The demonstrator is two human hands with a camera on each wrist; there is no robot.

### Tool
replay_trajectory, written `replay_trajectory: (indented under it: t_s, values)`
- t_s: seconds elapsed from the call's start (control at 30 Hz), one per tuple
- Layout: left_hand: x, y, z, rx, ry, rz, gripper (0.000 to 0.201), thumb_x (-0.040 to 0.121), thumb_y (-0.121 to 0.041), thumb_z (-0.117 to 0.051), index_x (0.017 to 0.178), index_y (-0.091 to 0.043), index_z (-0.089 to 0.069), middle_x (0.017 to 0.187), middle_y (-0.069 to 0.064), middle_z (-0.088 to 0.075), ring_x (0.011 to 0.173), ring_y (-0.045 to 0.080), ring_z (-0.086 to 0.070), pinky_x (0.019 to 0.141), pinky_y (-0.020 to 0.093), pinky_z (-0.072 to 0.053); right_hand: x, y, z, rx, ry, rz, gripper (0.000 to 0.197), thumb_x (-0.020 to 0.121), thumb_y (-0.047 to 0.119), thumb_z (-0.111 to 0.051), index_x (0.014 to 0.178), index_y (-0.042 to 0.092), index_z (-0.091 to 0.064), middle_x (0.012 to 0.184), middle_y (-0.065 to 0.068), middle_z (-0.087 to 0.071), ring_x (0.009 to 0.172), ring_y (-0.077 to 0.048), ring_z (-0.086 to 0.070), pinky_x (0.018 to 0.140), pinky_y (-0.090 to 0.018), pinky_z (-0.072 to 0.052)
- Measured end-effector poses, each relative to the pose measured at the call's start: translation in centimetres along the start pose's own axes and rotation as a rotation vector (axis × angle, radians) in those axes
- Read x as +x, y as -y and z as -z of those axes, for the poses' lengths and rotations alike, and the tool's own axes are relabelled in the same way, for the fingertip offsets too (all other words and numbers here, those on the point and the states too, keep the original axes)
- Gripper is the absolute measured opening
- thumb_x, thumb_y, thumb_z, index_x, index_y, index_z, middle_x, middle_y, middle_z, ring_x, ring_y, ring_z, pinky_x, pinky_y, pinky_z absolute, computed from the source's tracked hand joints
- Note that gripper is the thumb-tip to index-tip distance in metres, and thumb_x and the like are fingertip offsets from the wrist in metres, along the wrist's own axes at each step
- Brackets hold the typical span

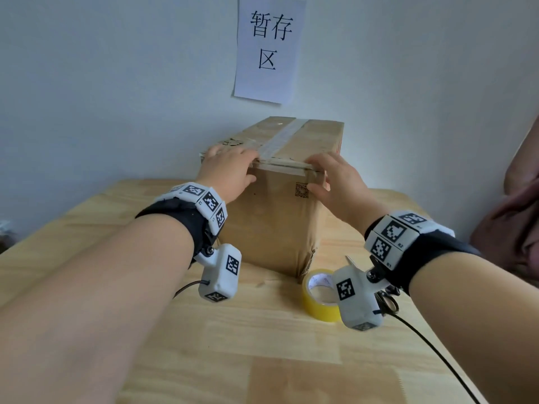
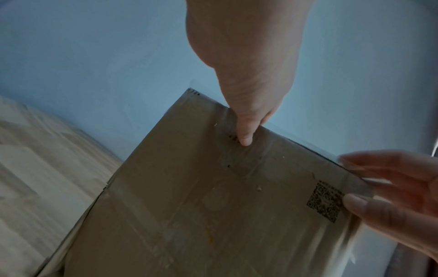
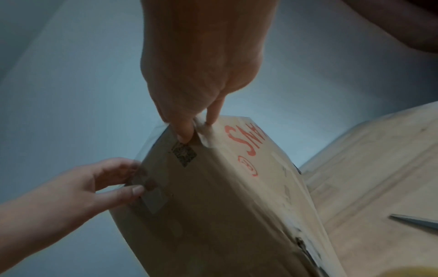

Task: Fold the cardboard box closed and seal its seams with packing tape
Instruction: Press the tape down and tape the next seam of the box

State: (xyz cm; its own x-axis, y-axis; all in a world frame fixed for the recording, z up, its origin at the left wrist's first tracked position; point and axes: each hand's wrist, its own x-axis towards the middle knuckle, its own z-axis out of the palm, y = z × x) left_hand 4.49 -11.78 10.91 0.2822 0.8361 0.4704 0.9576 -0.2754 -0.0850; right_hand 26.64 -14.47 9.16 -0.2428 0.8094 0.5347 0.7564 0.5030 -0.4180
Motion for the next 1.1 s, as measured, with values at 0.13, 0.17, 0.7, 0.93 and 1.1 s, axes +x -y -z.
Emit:
replay_trajectory:
  t_s: [0.13, 0.17, 0.7, 0.93, 1.1]
  values:
    - [-0.1, -1.1, -0.3, 0.000, -0.011, -0.056, 0.053, 0.091, -0.039, -0.056, 0.138, -0.023, -0.040, 0.144, 0.000, -0.044, 0.131, 0.023, -0.040, 0.115, 0.041, -0.015, -1.6, -0.2, -0.9, 0.076, -0.121, -0.202, 0.055, 0.081, 0.019, -0.072, 0.127, 0.010, -0.043, 0.125, -0.005, -0.047, 0.108, -0.019, -0.049, 0.087, -0.031, -0.045]
    - [-0.1, -1.5, -0.4, 0.000, -0.009, -0.092, 0.056, 0.091, -0.040, -0.056, 0.141, -0.024, -0.037, 0.147, -0.001, -0.040, 0.135, 0.022, -0.036, 0.116, 0.041, -0.012, -1.8, -0.3, -1.2, 0.045, -0.103, -0.247, 0.052, 0.082, 0.022, -0.072, 0.124, 0.010, -0.044, 0.119, -0.004, -0.050, 0.103, -0.017, -0.049, 0.082, -0.026, -0.041]
    - [1.2, -2.7, -0.3, -0.067, 0.022, -0.074, 0.048, 0.088, -0.038, -0.061, 0.133, -0.030, -0.044, 0.125, -0.008, -0.057, 0.114, 0.018, -0.053, 0.104, 0.041, -0.023, -3.4, -1.2, 1.4, -0.402, -0.129, -0.150, 0.013, 0.089, 0.018, -0.052, 0.090, 0.006, -0.056, 0.088, -0.008, -0.060, 0.082, -0.026, -0.053, 0.061, -0.031, -0.036]
    - [0.6, -2.4, -1.2, -0.067, -0.020, -0.064, 0.061, 0.089, -0.042, -0.058, 0.142, -0.026, -0.033, 0.140, -0.002, -0.048, 0.128, 0.020, -0.044, 0.111, 0.043, -0.017, -3.4, 0.5, -0.4, -0.384, -0.138, -0.182, 0.071, 0.075, 0.044, -0.062, 0.136, 0.019, -0.035, 0.130, -0.010, -0.040, 0.116, -0.031, -0.043, 0.092, -0.043, -0.042]
    - [0.4, 0.6, -0.9, -0.058, -0.073, 0.092, 0.073, 0.082, -0.050, -0.064, 0.144, -0.028, -0.031, 0.154, 0.004, -0.024, 0.141, 0.026, -0.020, 0.112, 0.047, -0.013, 0.1, 2.5, -1.6, -0.503, -0.064, -0.162, 0.078, 0.078, 0.051, -0.064, 0.142, 0.030, -0.026, 0.151, -0.015, -0.015, 0.137, -0.039, -0.021, 0.112, -0.055, -0.021]
